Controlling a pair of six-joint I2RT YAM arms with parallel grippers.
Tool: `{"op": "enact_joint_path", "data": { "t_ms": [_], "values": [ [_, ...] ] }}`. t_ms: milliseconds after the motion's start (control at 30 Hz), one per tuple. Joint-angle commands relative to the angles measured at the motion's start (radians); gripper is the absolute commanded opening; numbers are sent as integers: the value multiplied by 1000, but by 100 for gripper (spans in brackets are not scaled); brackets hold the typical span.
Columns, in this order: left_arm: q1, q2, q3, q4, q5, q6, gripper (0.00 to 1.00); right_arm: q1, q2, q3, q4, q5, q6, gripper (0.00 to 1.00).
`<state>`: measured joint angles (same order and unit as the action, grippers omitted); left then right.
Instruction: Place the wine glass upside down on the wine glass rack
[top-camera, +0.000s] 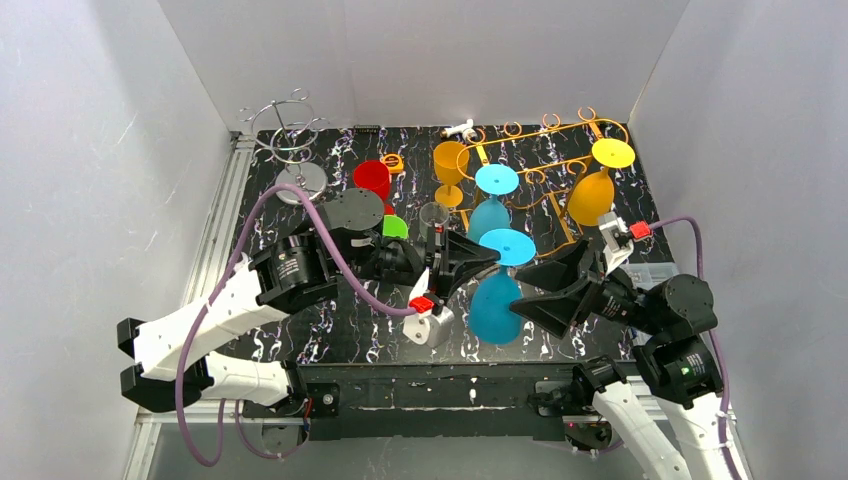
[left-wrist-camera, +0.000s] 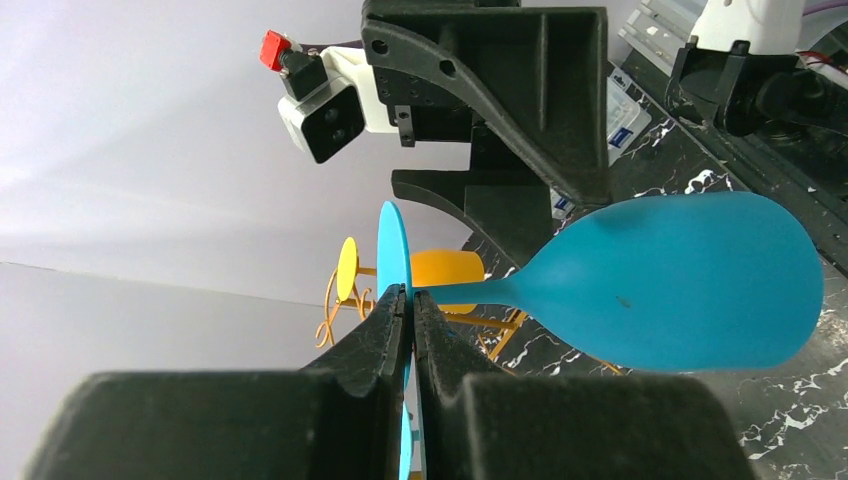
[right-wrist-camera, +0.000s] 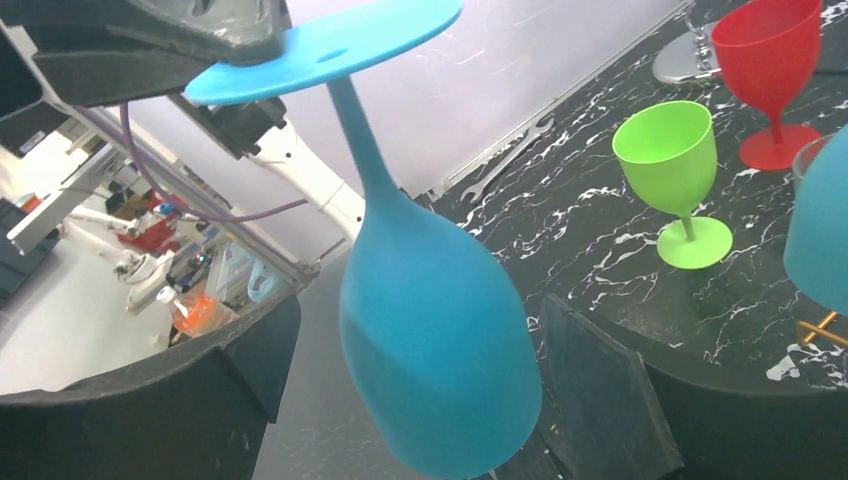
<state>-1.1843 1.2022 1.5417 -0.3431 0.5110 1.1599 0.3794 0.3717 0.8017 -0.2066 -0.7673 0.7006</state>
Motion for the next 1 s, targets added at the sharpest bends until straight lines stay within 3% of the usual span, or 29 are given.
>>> {"op": "enact_joint_path", "data": {
  "t_ms": [0,567,667,867,900,967],
  "values": [
    [-5,8,14,47,-15,16,0,-8,-14,-32,107,-77,29,98],
    [-5,75,42,191,-67,17,0,-10,30,-56,81,-65,-81,98],
    [-5,66,27,202,-79,28,0,-10,22,-25,-43,-21,-163,86],
    [-5,59,26,204,-117,30,0,-10,-20,51,-338,252,-349,44],
    [-5,57,22,204,-121,28,7,-10,-30,50,-354,300,-353,41],
    [-5,50,10,210,-126,21,33,-10,-45,37,-352,371,-357,40]
  ]
}}
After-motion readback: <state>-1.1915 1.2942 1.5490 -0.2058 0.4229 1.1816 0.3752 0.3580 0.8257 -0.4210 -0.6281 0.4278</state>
